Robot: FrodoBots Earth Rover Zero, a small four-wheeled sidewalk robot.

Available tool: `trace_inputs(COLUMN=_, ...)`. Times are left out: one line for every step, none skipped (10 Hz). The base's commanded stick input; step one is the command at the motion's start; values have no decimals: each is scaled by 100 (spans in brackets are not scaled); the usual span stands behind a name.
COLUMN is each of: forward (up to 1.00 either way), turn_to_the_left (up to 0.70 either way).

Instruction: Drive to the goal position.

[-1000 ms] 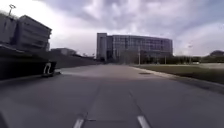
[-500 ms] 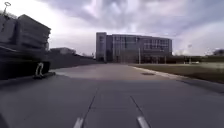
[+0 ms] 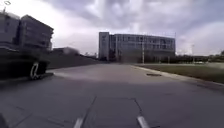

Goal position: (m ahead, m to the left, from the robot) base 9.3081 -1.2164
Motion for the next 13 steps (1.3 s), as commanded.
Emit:
trace_inputs(forward=100, turn_to_the_left=0)
trace_inputs(forward=100, turn_to_the_left=0)
trace_inputs(forward=100, turn_to_the_left=0)
trace_inputs(forward=100, turn_to_the_left=0)
trace_inputs(forward=100, turn_to_the_left=19)
trace_inputs(forward=100, turn_to_the_left=27)
trace_inputs(forward=100, turn_to_the_left=27)
trace_inputs(forward=100, turn_to_the_left=9)
trace_inputs(forward=100, turn_to_the_left=0)
trace_inputs(forward=100, turn_to_the_left=0)
trace_inputs(forward=100, turn_to_the_left=0)
trace_inputs(forward=100, turn_to_the_left=0)
trace_inputs(forward=100, turn_to_the_left=0)
